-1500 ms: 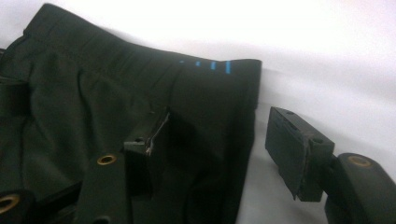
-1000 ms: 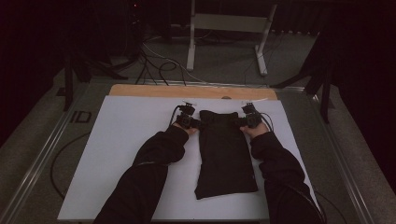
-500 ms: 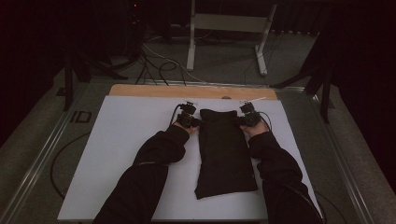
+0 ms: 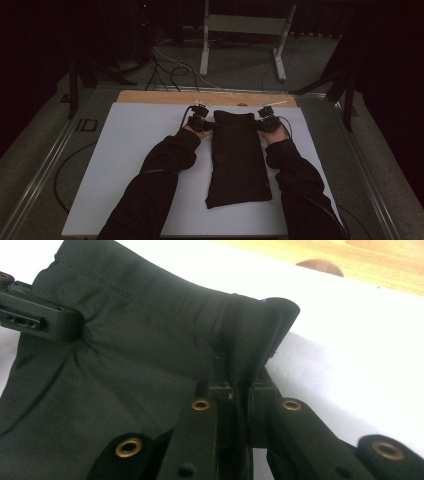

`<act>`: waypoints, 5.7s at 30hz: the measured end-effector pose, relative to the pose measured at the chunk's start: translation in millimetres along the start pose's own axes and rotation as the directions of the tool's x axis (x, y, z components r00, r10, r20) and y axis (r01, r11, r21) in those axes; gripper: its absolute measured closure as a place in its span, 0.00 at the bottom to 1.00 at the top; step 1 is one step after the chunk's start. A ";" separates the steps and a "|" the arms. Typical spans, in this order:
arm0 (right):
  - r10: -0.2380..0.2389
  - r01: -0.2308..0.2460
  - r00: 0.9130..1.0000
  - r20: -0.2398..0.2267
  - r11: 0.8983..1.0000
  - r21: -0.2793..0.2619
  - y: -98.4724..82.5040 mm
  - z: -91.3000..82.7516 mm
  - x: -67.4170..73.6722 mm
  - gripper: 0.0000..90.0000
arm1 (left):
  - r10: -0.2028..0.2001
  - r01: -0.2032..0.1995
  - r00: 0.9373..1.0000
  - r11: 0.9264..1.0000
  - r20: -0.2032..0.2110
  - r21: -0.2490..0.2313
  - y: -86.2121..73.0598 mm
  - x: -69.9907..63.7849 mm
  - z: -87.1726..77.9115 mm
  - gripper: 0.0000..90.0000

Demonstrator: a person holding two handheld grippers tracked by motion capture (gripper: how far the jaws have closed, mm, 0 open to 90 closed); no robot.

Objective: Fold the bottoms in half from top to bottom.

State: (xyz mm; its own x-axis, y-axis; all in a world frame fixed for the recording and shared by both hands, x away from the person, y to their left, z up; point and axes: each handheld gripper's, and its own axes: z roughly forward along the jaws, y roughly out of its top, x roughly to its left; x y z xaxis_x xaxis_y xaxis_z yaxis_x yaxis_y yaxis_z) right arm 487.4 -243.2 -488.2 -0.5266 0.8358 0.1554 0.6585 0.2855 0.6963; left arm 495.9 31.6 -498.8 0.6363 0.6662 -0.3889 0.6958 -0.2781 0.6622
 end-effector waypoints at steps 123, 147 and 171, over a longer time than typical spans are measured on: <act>-0.166 0.157 0.978 -0.123 0.984 -0.081 -111.8 -112.3 76.3 0.95 | 0.251 -0.254 0.945 0.967 0.209 -0.010 -104.3 -101.3 -66.3 0.97; -0.176 0.174 0.974 -0.144 0.984 -0.031 -124.0 -105.6 84.7 0.95 | 0.218 -0.223 0.958 0.975 0.186 0.007 -128.0 -102.4 -69.5 0.96; -0.162 0.168 0.977 -0.138 0.985 0.029 -138.7 -103.5 87.9 0.95 | 0.232 -0.242 0.956 0.969 0.182 0.038 -145.7 -105.2 -63.6 0.96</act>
State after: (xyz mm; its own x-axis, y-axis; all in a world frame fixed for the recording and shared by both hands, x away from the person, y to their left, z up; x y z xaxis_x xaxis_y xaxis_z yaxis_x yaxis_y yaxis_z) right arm 294.2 -257.9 -498.6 -0.6957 0.7054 0.1355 0.5759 0.4351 0.6921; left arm 306.4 46.0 -513.6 0.8300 0.4461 -0.3349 0.5330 -0.4571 0.7121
